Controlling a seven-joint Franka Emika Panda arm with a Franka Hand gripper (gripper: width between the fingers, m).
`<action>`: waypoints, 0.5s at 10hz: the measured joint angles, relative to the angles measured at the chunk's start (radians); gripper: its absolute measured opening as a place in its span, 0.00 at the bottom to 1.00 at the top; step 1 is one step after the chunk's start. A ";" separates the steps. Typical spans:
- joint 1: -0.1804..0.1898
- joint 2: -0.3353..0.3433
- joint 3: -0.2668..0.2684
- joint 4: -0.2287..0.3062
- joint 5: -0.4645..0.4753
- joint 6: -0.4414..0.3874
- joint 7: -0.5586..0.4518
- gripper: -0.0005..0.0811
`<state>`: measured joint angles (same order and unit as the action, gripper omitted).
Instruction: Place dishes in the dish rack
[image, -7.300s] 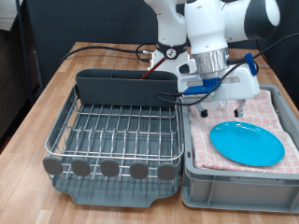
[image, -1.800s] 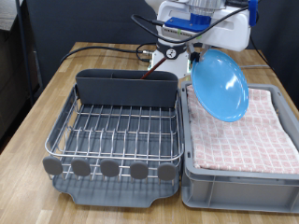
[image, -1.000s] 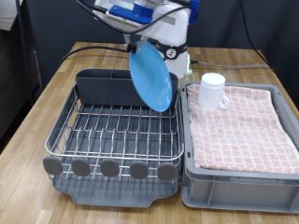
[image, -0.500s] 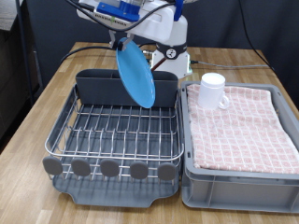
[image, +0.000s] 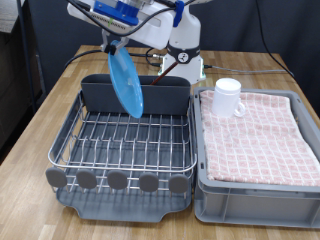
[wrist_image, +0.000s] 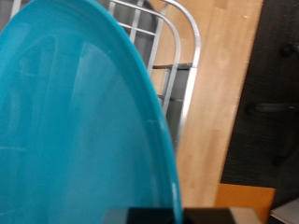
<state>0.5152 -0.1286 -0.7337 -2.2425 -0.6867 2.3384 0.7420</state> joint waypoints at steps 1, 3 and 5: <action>-0.001 0.014 -0.005 0.016 -0.004 -0.004 -0.019 0.03; -0.001 0.025 -0.010 0.027 -0.003 -0.004 -0.039 0.03; -0.002 0.025 -0.011 0.027 -0.029 -0.004 -0.031 0.03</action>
<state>0.5130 -0.1037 -0.7444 -2.2160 -0.7153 2.3343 0.7114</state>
